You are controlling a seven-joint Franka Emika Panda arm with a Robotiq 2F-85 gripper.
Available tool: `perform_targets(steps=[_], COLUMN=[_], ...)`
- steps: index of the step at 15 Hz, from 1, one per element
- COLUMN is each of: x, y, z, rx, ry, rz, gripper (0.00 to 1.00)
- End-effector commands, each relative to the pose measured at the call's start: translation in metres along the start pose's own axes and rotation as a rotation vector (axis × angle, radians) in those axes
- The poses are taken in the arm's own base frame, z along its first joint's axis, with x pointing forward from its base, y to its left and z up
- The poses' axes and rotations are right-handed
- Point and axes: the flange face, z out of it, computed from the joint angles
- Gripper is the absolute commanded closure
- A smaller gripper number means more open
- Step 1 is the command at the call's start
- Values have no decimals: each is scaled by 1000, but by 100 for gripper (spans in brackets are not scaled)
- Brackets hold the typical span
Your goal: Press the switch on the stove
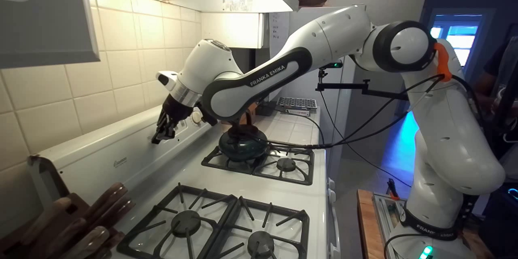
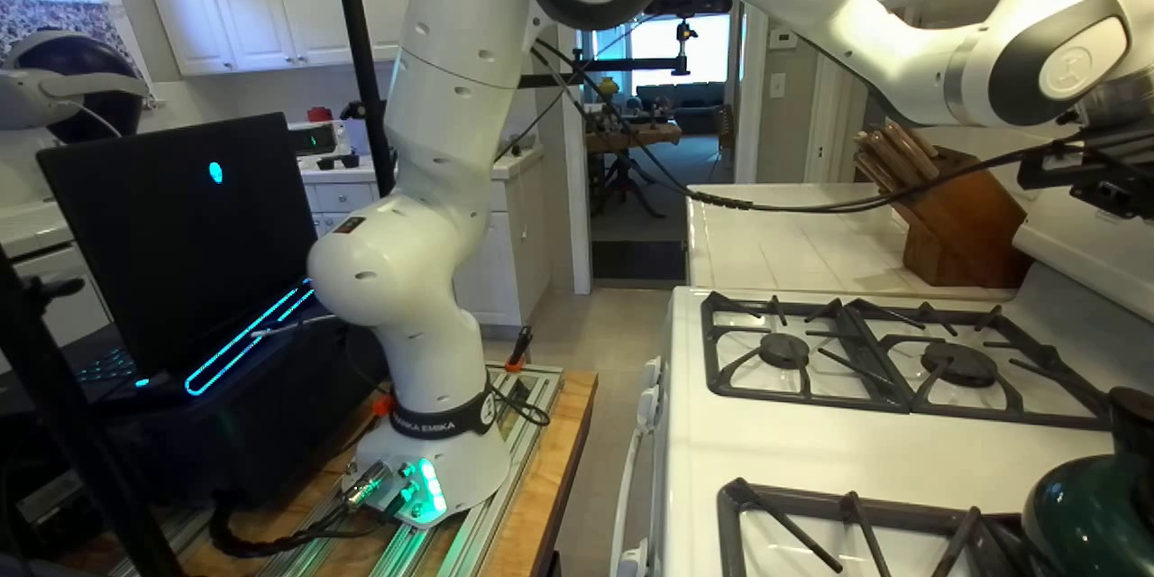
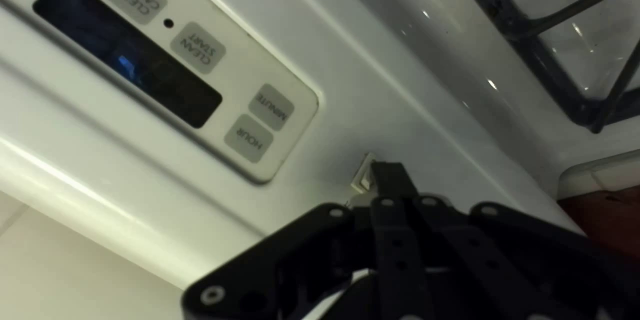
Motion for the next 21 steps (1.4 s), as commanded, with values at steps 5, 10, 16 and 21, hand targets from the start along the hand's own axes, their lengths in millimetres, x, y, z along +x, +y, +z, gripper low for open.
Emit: perform_targets(steps=[5,10,16,21], x=[-4,-2,1,3], y=[9,7,5,4], z=[2,4,8,12], rx=[-14,-8,-6,-13], ry=[-28,-26,-23,-18], rz=[9,7,4,-1], gripper=[100,100,100,100])
